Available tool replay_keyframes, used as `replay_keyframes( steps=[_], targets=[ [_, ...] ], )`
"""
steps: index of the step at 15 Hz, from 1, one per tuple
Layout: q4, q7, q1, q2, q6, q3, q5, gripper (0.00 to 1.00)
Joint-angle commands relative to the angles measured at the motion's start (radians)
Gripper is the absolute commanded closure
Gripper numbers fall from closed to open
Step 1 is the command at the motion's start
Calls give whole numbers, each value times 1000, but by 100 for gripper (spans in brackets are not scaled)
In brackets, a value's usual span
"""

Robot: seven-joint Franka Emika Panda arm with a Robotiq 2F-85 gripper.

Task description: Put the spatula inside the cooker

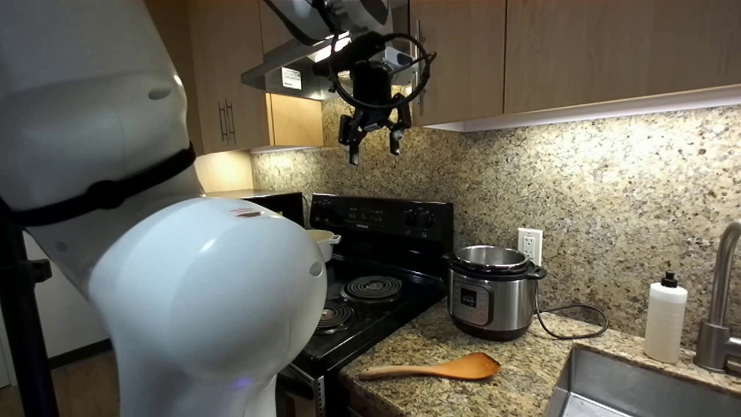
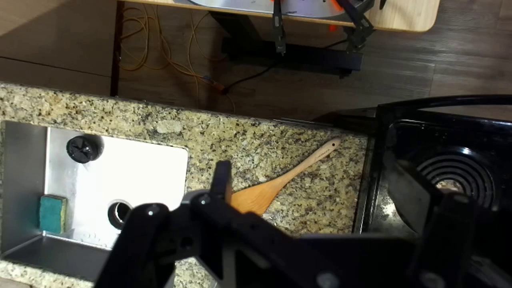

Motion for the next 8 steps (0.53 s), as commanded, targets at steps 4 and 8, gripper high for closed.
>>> replay_keyframes(
  steps=[4,8],
  targets=[
    [-208,305,-14,-122,52,-18,3,0],
    [-317,464,-35,-151,46,-35,67,0]
  ],
)
